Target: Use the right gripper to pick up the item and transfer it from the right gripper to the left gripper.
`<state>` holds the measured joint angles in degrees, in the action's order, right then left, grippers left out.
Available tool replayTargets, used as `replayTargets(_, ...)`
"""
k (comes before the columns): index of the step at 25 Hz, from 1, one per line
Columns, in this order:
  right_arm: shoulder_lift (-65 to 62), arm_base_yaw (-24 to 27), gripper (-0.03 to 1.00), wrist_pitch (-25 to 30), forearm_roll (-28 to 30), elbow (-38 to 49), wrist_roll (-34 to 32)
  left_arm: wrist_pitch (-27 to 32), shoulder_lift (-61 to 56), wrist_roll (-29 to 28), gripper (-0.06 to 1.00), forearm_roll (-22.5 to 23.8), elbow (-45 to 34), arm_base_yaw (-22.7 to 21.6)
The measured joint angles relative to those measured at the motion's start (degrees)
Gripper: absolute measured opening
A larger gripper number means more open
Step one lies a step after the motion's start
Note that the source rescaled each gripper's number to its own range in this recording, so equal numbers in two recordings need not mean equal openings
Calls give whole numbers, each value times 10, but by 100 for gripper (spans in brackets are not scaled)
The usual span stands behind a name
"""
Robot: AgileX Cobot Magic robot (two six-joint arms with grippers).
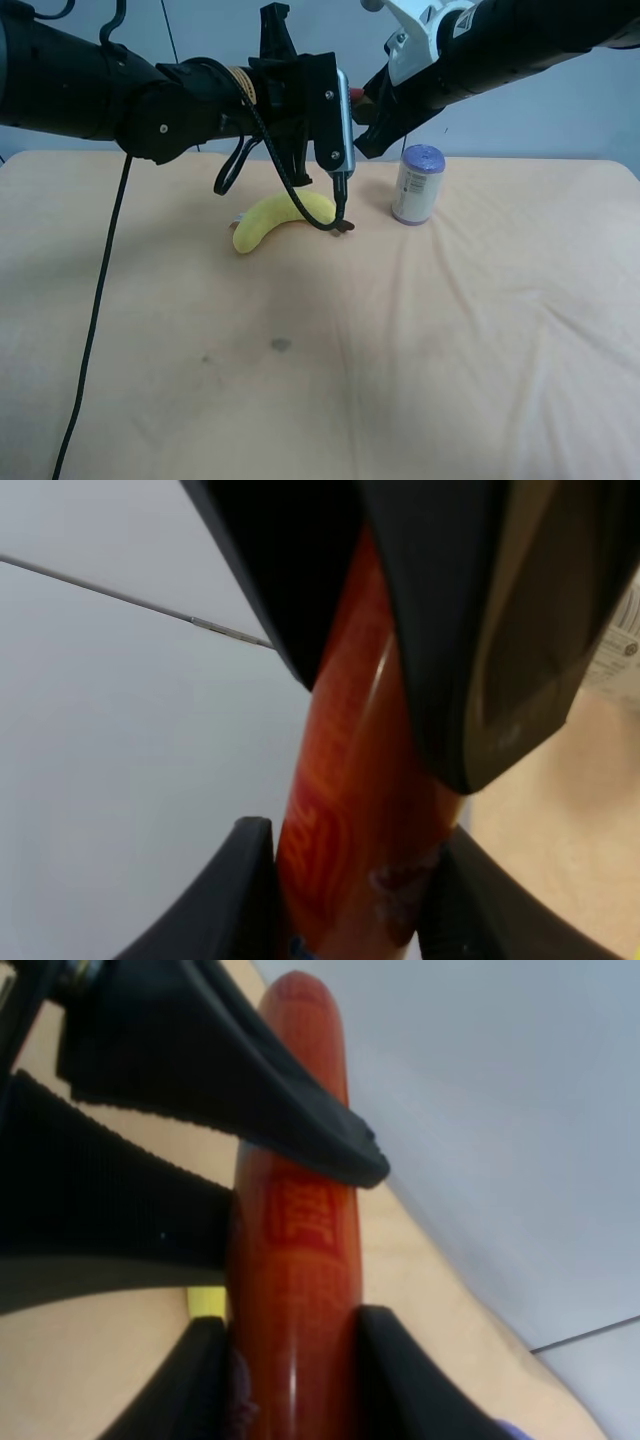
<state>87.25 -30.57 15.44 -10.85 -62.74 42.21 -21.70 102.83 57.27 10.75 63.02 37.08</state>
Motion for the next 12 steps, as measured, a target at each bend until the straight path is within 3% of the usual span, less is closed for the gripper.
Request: replayTargets(12, 0, 0, 0, -3, -2, 0, 0, 5, -3, 0, 3, 0, 0, 0)
